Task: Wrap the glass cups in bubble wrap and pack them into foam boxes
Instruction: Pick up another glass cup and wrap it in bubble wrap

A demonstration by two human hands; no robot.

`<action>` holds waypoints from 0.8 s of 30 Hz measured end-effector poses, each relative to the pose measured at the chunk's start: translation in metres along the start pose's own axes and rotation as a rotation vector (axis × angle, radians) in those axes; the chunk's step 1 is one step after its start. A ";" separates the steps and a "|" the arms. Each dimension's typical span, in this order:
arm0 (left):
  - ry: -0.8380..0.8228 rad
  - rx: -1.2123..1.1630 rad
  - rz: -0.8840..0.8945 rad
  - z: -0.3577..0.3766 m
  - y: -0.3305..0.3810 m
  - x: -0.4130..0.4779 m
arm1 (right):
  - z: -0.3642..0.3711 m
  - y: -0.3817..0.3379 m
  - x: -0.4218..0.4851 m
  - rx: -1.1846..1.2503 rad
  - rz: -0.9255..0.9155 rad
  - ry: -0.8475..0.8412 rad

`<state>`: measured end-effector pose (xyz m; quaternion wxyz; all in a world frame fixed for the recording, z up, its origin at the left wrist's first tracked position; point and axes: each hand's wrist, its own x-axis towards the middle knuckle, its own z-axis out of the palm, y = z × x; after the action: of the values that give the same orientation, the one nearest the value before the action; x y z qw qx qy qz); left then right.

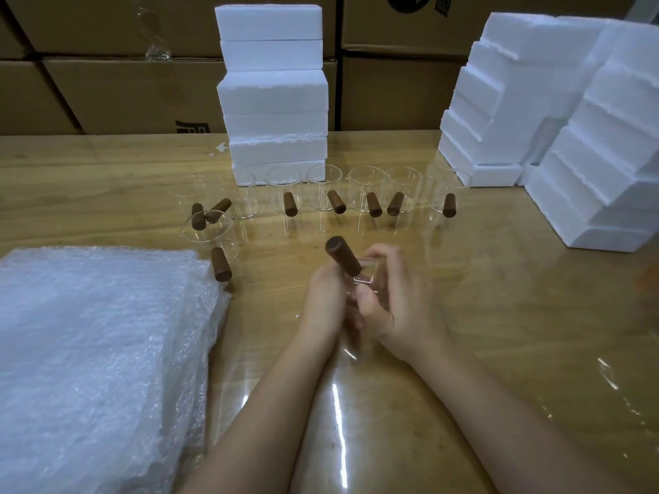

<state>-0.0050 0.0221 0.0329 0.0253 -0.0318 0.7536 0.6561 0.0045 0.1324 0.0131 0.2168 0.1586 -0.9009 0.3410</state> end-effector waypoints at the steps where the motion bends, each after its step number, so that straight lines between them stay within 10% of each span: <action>1: 0.018 0.046 0.021 0.002 -0.002 0.001 | 0.000 0.001 0.000 0.008 0.028 -0.013; 24: 0.274 0.078 0.195 0.010 -0.017 -0.014 | 0.019 0.001 0.000 0.598 0.316 0.005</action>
<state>0.0101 0.0296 0.0157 -0.1403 -0.0470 0.7745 0.6150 -0.0015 0.1197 -0.0004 0.1074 0.0729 -0.7738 0.6200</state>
